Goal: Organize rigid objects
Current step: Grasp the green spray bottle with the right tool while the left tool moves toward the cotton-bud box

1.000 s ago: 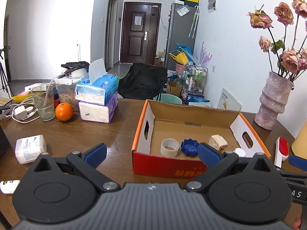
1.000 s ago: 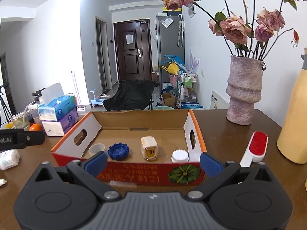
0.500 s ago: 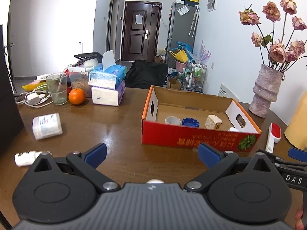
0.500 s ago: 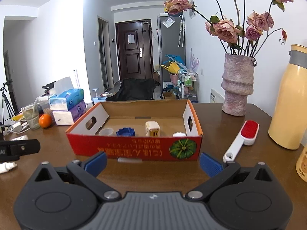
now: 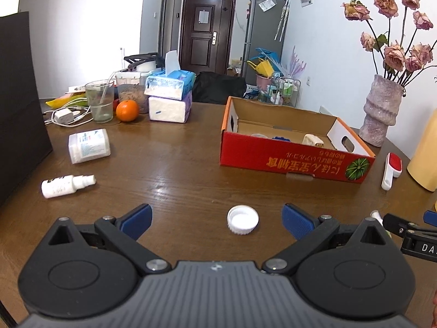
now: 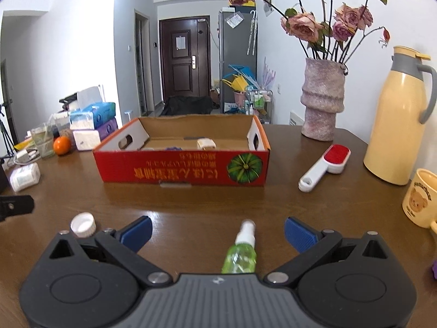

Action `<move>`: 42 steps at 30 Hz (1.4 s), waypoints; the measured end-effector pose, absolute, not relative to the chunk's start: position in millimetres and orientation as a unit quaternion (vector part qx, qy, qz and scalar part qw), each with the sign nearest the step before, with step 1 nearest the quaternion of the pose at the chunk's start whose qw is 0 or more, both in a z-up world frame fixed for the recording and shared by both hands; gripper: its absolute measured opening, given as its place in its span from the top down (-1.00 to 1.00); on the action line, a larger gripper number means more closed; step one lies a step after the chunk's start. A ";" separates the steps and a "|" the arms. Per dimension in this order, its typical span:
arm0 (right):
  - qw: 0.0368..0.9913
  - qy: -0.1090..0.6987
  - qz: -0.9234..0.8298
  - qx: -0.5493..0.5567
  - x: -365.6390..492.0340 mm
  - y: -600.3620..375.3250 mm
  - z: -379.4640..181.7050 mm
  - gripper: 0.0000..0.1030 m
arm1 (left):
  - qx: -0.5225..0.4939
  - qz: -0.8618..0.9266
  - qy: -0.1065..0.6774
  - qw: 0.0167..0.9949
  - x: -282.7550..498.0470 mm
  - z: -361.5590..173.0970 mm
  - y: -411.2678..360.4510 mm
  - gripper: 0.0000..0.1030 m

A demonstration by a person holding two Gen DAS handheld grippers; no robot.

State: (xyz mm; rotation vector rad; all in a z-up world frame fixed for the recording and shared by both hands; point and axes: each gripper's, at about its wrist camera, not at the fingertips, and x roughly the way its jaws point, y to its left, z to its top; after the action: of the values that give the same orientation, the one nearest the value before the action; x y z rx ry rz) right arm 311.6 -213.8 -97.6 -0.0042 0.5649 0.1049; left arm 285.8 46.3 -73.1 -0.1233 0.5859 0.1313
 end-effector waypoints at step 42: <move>0.940 0.339 0.038 0.016 332.9 -223.4 -153.5 0.41 | -0.064 0.141 0.295 0.943 278.4 -90.7 112.7 -1.00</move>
State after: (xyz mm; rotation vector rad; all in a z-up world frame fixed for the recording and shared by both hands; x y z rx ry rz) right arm 332.9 -223.4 -153.5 0.0336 0.6918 0.0775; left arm 278.4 112.7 -90.7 -0.1307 0.6011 0.2874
